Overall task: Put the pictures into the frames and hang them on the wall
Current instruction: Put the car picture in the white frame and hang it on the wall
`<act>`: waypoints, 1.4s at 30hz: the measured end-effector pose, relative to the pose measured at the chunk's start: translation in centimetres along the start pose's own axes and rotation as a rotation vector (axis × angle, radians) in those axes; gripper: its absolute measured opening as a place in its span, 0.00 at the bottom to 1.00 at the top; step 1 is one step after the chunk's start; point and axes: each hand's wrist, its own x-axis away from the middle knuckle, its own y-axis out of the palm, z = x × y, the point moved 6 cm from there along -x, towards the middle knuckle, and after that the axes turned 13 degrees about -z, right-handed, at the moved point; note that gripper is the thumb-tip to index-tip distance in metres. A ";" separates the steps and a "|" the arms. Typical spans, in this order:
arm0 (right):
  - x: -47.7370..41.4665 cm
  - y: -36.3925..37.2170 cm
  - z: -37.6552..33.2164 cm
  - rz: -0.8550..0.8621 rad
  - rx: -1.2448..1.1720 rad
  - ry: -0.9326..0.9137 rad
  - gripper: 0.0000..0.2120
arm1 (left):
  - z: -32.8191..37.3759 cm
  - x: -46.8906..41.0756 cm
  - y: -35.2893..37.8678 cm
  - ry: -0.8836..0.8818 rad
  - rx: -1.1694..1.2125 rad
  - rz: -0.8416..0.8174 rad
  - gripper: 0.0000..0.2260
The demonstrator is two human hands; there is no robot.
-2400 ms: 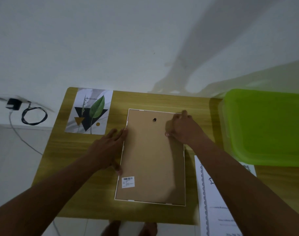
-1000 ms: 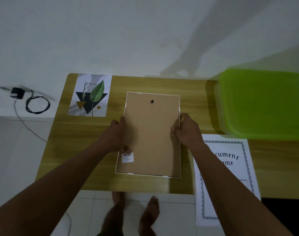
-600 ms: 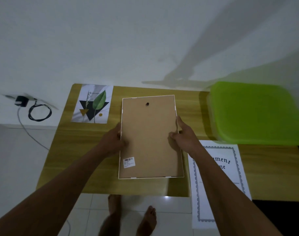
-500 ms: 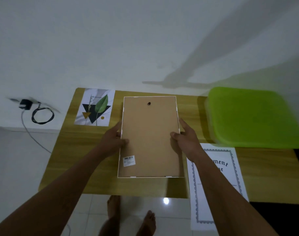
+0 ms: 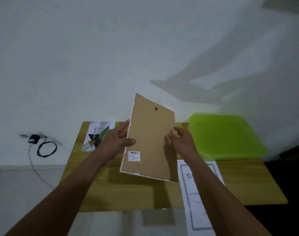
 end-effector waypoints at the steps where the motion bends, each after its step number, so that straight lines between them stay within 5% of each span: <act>1: 0.5 0.2 -1.8 -0.002 0.042 -0.027 0.22 | 1.5 0.2 0.5 0.051 -0.089 0.004 0.35; 10: 7.0 0.3 -13.1 -0.010 -0.211 -0.206 0.46 | 11.1 4.9 7.5 0.517 -0.578 -0.021 0.32; 17: 11.3 -3.0 -15.0 0.289 -0.328 -0.334 0.16 | 13.3 7.3 11.5 0.667 -0.828 -0.031 0.28; 22: 13.2 -5.4 -15.8 0.434 -0.315 -0.428 0.19 | 14.6 7.1 9.6 0.642 -0.784 0.041 0.23; 29: 14.1 -7.9 -18.2 0.257 -0.305 -0.615 0.40 | 19.6 5.2 3.5 0.487 -0.801 0.164 0.32; 35: 12.6 -9.8 -21.5 0.202 -0.260 -0.715 0.41 | 24.5 5.4 2.2 0.572 -0.587 -0.008 0.35; 42: 8.0 -14.1 -27.2 0.126 -0.148 -0.790 0.40 | 30.5 2.8 2.7 0.703 -0.591 0.041 0.37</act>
